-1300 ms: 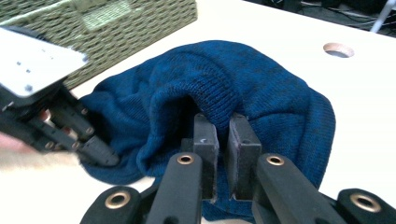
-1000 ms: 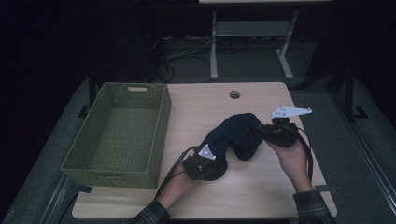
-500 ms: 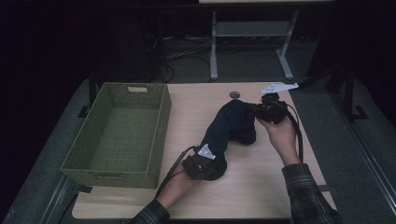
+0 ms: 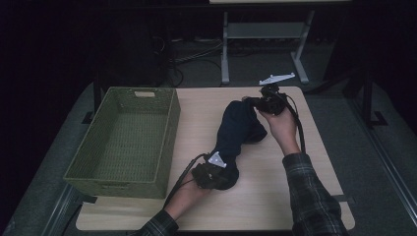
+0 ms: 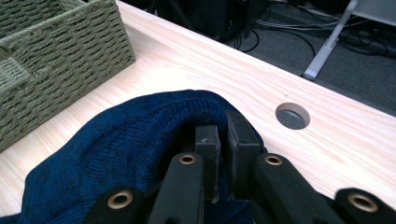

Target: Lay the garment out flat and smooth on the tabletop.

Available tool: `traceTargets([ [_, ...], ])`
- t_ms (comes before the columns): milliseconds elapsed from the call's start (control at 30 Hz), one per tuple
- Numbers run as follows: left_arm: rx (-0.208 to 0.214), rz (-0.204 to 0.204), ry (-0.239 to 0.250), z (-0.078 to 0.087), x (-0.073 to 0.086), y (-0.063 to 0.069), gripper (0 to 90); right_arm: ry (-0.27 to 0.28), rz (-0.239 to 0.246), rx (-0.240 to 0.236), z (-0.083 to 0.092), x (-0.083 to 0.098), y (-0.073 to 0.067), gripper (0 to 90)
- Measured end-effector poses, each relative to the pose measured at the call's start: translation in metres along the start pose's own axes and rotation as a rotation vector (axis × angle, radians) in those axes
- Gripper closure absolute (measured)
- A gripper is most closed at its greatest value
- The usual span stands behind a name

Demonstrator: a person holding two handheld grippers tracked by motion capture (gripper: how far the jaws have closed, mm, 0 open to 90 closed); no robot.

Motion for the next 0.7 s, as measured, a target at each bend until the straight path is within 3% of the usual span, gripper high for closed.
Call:
traceTargets([
  [67,0.004,0.0,-0.002,0.0,0.0,0.0,89.4,-0.008,-0.004,-0.01,-0.005,0.002,-0.001,82.2],
  [233,0.013,0.007,0.003,0.0,0.0,-0.001,89.4,0.031,-0.013,-0.03,0.001,0.008,-0.004,61.8],
  [433,0.018,0.016,0.006,0.0,0.0,-0.001,89.4,0.066,0.001,-0.022,0.029,0.03,-0.002,52.9],
  [533,0.016,0.017,0.007,0.0,0.0,-0.001,89.5,0.077,-0.008,-0.027,0.037,0.04,-0.001,52.9],
  [700,0.02,0.021,0.009,0.0,0.0,-0.001,89.4,0.044,-0.031,-0.009,0.043,0.08,0.01,53.0],
])
Point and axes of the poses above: each handheld gripper's, and its own axes: z roughly backward along the jaws, x roughly out of its underside, y roughly to its right, the point moved 7 cm from there along -z, roughly forward along the jaws
